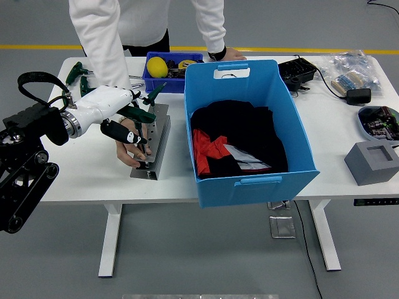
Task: Lift tool from toolbox,place it in box,lift tool from toolbox,place it in box
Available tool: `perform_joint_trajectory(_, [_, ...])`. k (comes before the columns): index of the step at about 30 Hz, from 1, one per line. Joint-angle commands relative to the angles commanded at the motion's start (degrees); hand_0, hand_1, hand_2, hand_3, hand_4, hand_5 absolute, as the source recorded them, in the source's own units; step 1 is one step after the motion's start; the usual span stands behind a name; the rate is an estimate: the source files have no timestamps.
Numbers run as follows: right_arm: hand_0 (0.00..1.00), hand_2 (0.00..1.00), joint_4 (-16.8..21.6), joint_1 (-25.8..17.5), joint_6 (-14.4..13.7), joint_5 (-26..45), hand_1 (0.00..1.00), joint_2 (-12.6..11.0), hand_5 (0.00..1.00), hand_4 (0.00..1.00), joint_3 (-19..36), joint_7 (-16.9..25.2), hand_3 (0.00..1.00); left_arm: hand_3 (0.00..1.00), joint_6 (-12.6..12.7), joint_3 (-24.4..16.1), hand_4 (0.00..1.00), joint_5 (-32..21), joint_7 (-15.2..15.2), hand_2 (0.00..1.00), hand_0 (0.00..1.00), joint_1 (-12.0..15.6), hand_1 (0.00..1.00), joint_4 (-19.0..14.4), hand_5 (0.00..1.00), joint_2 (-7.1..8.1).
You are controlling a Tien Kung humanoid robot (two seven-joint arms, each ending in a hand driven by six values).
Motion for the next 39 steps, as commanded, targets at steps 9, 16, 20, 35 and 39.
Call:
perform_joint_trajectory(9, [0.702, 0.758, 0.0, 0.1, -0.2, 0.5, 0.704, -0.1, 0.656, 0.825, -0.5, 0.1, 0.580, 0.567, 0.8, 1.6, 0.998, 0.0, 0.3, 0.326, 0.509, -1.5, 0.426, 1.1, 0.571, 0.35])
perform_joint_trajectory(16, [0.697, 0.754, 0.0, 0.5, -0.5, 1.3, 0.701, -0.3, 0.655, 0.826, -1.0, 0.4, 0.577, 0.440, 2.1, 2.2, 0.998, 0.0, 0.5, 0.250, 0.415, -2.4, 0.289, 2.5, 0.625, 0.55])
perform_joint_trajectory(20, [0.689, 0.752, 0.0, 0.7, -0.7, 1.1, 0.696, -0.4, 0.655, 0.826, -0.9, 0.5, 0.576, 0.358, 2.2, 2.3, 0.998, 0.0, 0.7, 0.199, 0.358, -2.5, 0.227, 3.2, 0.666, 0.49])
perform_joint_trajectory(35, [0.684, 0.746, 0.0, 1.0, -1.2, 1.2, 0.687, -0.5, 0.653, 0.824, -1.0, 0.7, 0.573, 0.218, 2.3, 3.3, 0.998, 0.0, 1.4, 0.103, 0.245, -3.0, 0.098, 4.9, 0.724, 0.52])
perform_joint_trajectory(39, [0.684, 0.746, 0.0, 1.0, -1.4, 1.2, 0.687, -0.5, 0.653, 0.824, -0.9, 0.8, 0.573, 0.218, 2.6, 3.5, 0.998, 0.0, 1.6, 0.103, 0.245, -3.0, 0.098, 5.3, 0.724, 0.47])
